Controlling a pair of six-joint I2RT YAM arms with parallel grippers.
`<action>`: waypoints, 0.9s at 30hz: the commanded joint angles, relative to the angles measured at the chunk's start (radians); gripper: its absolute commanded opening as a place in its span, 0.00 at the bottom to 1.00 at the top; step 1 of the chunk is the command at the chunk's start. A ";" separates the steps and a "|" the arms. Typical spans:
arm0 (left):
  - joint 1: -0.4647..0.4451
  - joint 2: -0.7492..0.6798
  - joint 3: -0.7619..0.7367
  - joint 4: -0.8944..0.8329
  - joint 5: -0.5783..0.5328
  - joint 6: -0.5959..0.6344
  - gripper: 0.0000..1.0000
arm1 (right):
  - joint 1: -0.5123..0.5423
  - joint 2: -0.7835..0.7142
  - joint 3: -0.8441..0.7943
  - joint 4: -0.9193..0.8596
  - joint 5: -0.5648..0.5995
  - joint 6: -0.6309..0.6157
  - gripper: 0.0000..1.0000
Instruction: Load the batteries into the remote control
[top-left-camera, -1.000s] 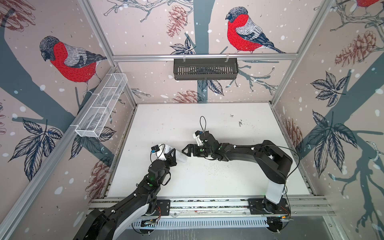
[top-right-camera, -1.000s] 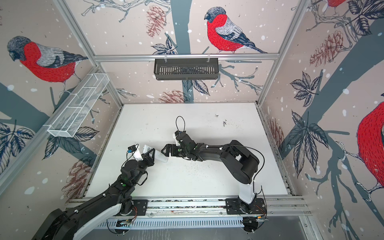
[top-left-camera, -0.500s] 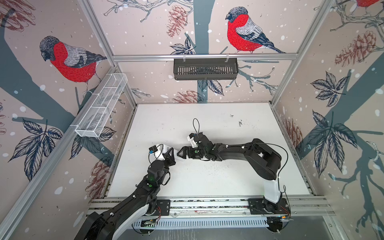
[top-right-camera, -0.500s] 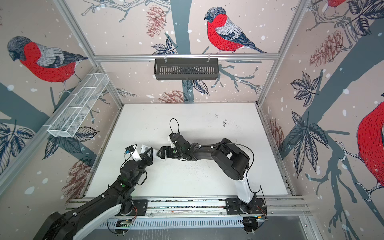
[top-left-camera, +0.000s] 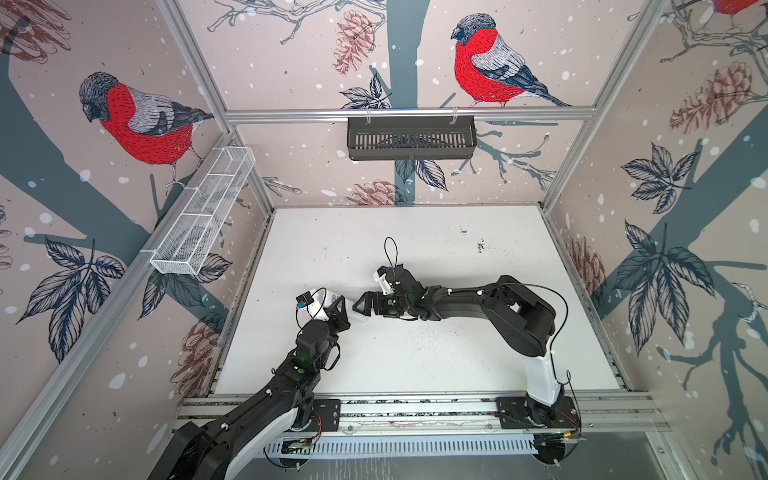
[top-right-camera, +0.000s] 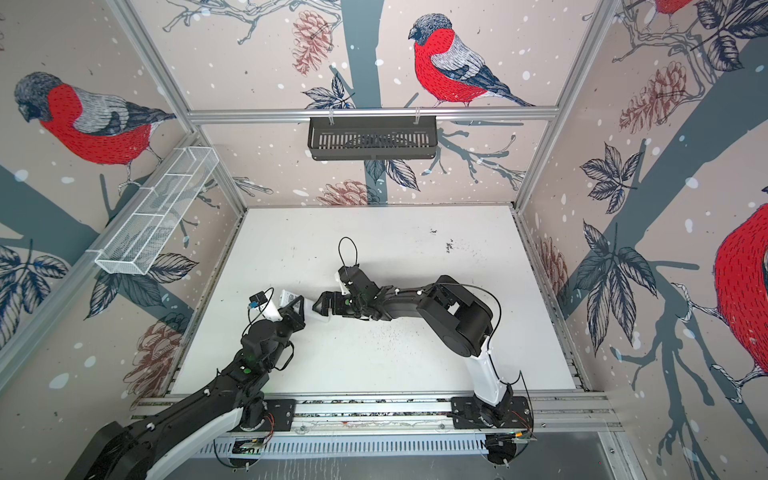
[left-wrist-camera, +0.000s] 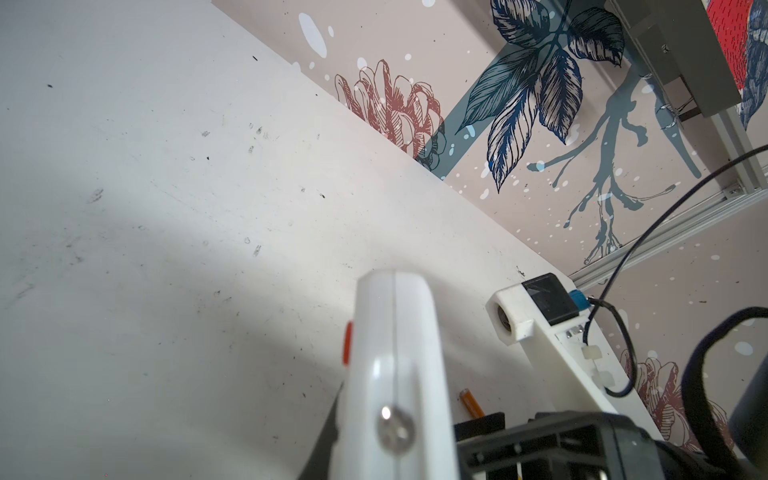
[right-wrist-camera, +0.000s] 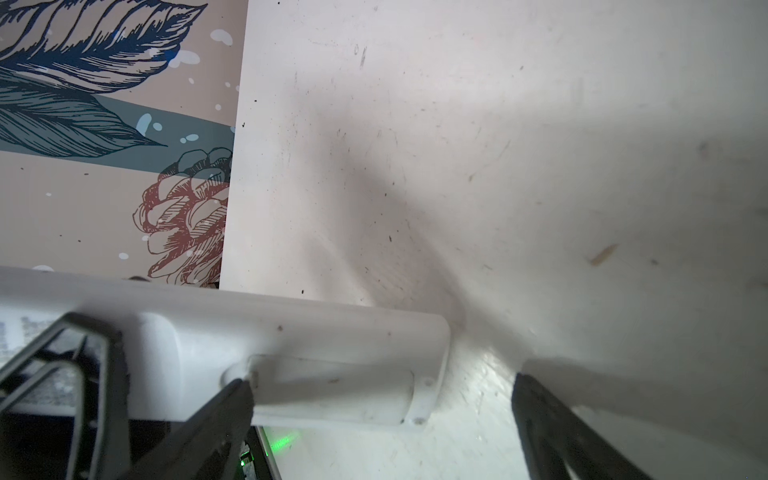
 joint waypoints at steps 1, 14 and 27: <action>0.000 -0.003 -0.041 0.008 0.027 -0.005 0.00 | -0.003 0.008 0.015 0.018 -0.006 0.018 0.99; 0.000 -0.047 -0.036 -0.027 0.011 0.017 0.00 | 0.041 0.069 0.130 -0.235 0.103 -0.087 0.99; 0.001 -0.030 0.006 -0.086 -0.026 0.081 0.00 | 0.016 -0.005 0.051 -0.333 0.227 -0.158 0.99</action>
